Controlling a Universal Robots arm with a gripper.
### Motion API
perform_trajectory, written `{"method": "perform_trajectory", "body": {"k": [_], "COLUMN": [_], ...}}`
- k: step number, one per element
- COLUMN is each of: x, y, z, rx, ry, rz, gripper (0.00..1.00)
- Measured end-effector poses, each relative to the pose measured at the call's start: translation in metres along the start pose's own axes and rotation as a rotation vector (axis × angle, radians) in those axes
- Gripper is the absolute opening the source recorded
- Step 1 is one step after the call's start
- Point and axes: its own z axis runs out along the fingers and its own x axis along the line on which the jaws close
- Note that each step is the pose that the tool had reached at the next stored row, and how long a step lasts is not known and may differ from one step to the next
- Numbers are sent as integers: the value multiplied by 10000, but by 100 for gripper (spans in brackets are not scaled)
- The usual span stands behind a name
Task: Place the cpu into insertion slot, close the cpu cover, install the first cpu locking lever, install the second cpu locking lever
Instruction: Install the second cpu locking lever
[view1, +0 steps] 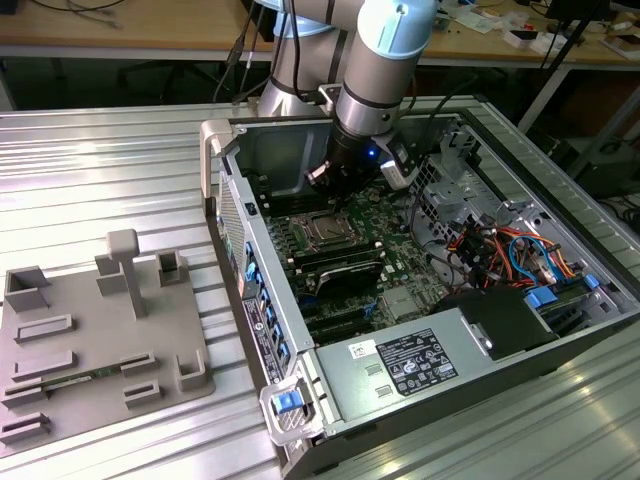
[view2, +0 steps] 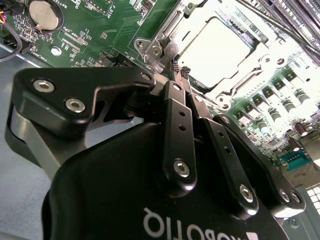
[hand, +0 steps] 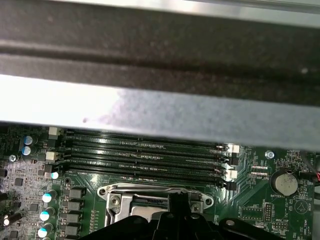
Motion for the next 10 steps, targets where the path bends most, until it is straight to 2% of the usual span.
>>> {"method": "perform_trajectory", "body": {"k": [6,10], "x": [2,6], "y": [-9,-55], "z": [0,-2], "rx": [0,-1], "ry": [1,0], "rz": [-2,0], "gripper": [11,11]}}
